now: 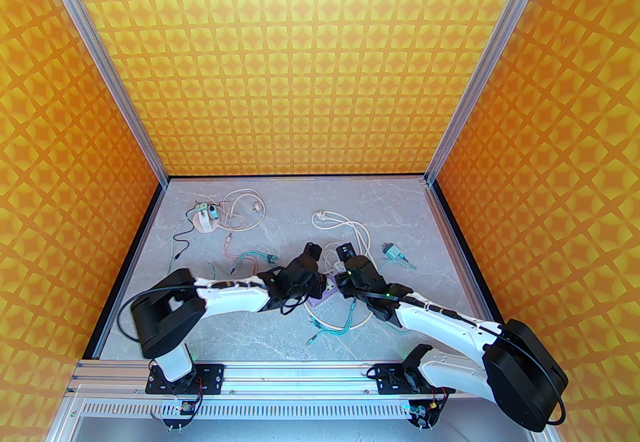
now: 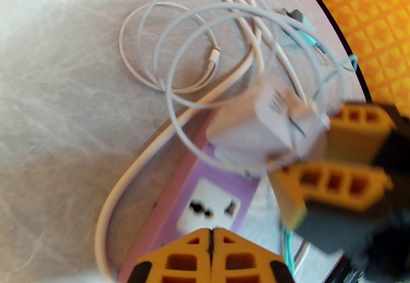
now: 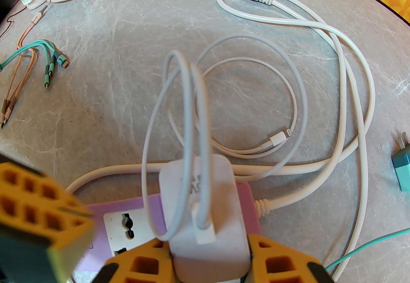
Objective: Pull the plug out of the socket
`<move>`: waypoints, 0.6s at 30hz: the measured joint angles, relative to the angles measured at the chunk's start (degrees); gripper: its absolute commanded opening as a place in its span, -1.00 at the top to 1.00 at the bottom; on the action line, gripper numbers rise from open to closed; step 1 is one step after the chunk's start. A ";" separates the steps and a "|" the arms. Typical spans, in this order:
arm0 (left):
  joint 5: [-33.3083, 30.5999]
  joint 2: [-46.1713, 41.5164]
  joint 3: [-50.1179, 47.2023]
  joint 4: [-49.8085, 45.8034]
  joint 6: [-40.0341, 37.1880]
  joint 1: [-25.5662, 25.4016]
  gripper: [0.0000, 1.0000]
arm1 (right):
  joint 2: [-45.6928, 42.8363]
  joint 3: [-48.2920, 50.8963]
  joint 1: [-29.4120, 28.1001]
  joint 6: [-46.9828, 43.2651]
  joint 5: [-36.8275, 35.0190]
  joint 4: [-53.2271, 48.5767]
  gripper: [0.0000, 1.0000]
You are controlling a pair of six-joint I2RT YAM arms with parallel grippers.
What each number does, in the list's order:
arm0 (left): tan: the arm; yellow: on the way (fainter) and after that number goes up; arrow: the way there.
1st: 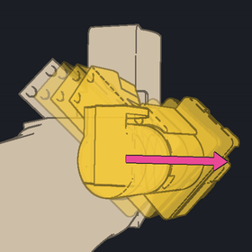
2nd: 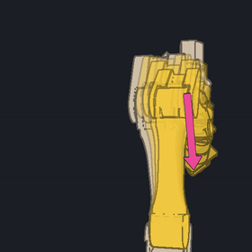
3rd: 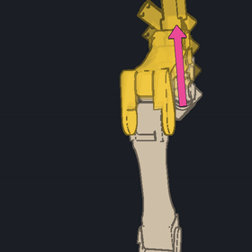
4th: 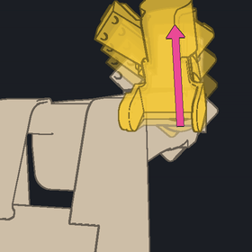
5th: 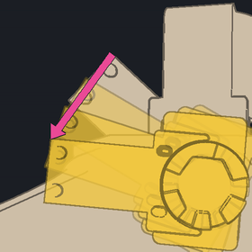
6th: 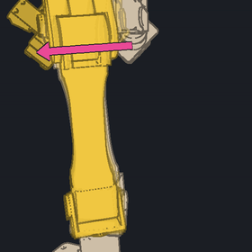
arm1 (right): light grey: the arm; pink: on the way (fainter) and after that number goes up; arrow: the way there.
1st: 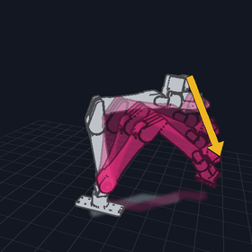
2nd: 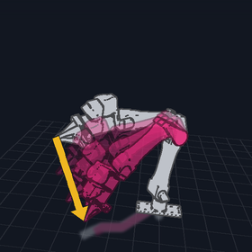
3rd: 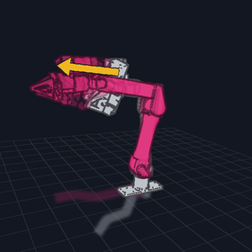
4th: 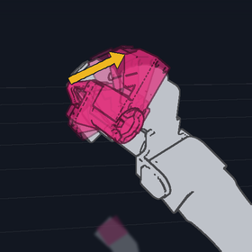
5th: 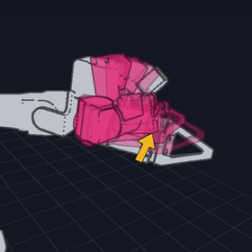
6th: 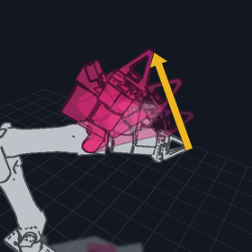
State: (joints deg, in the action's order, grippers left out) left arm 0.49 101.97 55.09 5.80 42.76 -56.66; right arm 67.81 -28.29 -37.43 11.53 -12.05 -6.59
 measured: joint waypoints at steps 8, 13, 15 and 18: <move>1.88 6.64 6.32 -3.19 5.27 0.42 1.00 | 0.00 0.02 0.04 0.24 0.04 0.00 0.61; 2.45 6.91 7.21 -4.57 8.81 0.76 1.00 | 0.00 0.02 0.04 0.24 0.07 0.04 0.62; 2.60 7.15 7.80 -5.49 9.94 0.90 1.00 | 0.00 0.02 0.04 0.24 0.22 0.04 0.64; 2.75 7.26 8.15 -6.12 11.23 1.03 1.00 | -0.04 0.02 0.07 0.24 0.33 0.02 0.68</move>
State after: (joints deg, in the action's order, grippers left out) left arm 3.25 109.23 63.24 -0.32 54.00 -55.64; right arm 67.77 -28.27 -37.36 11.77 -11.73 -6.57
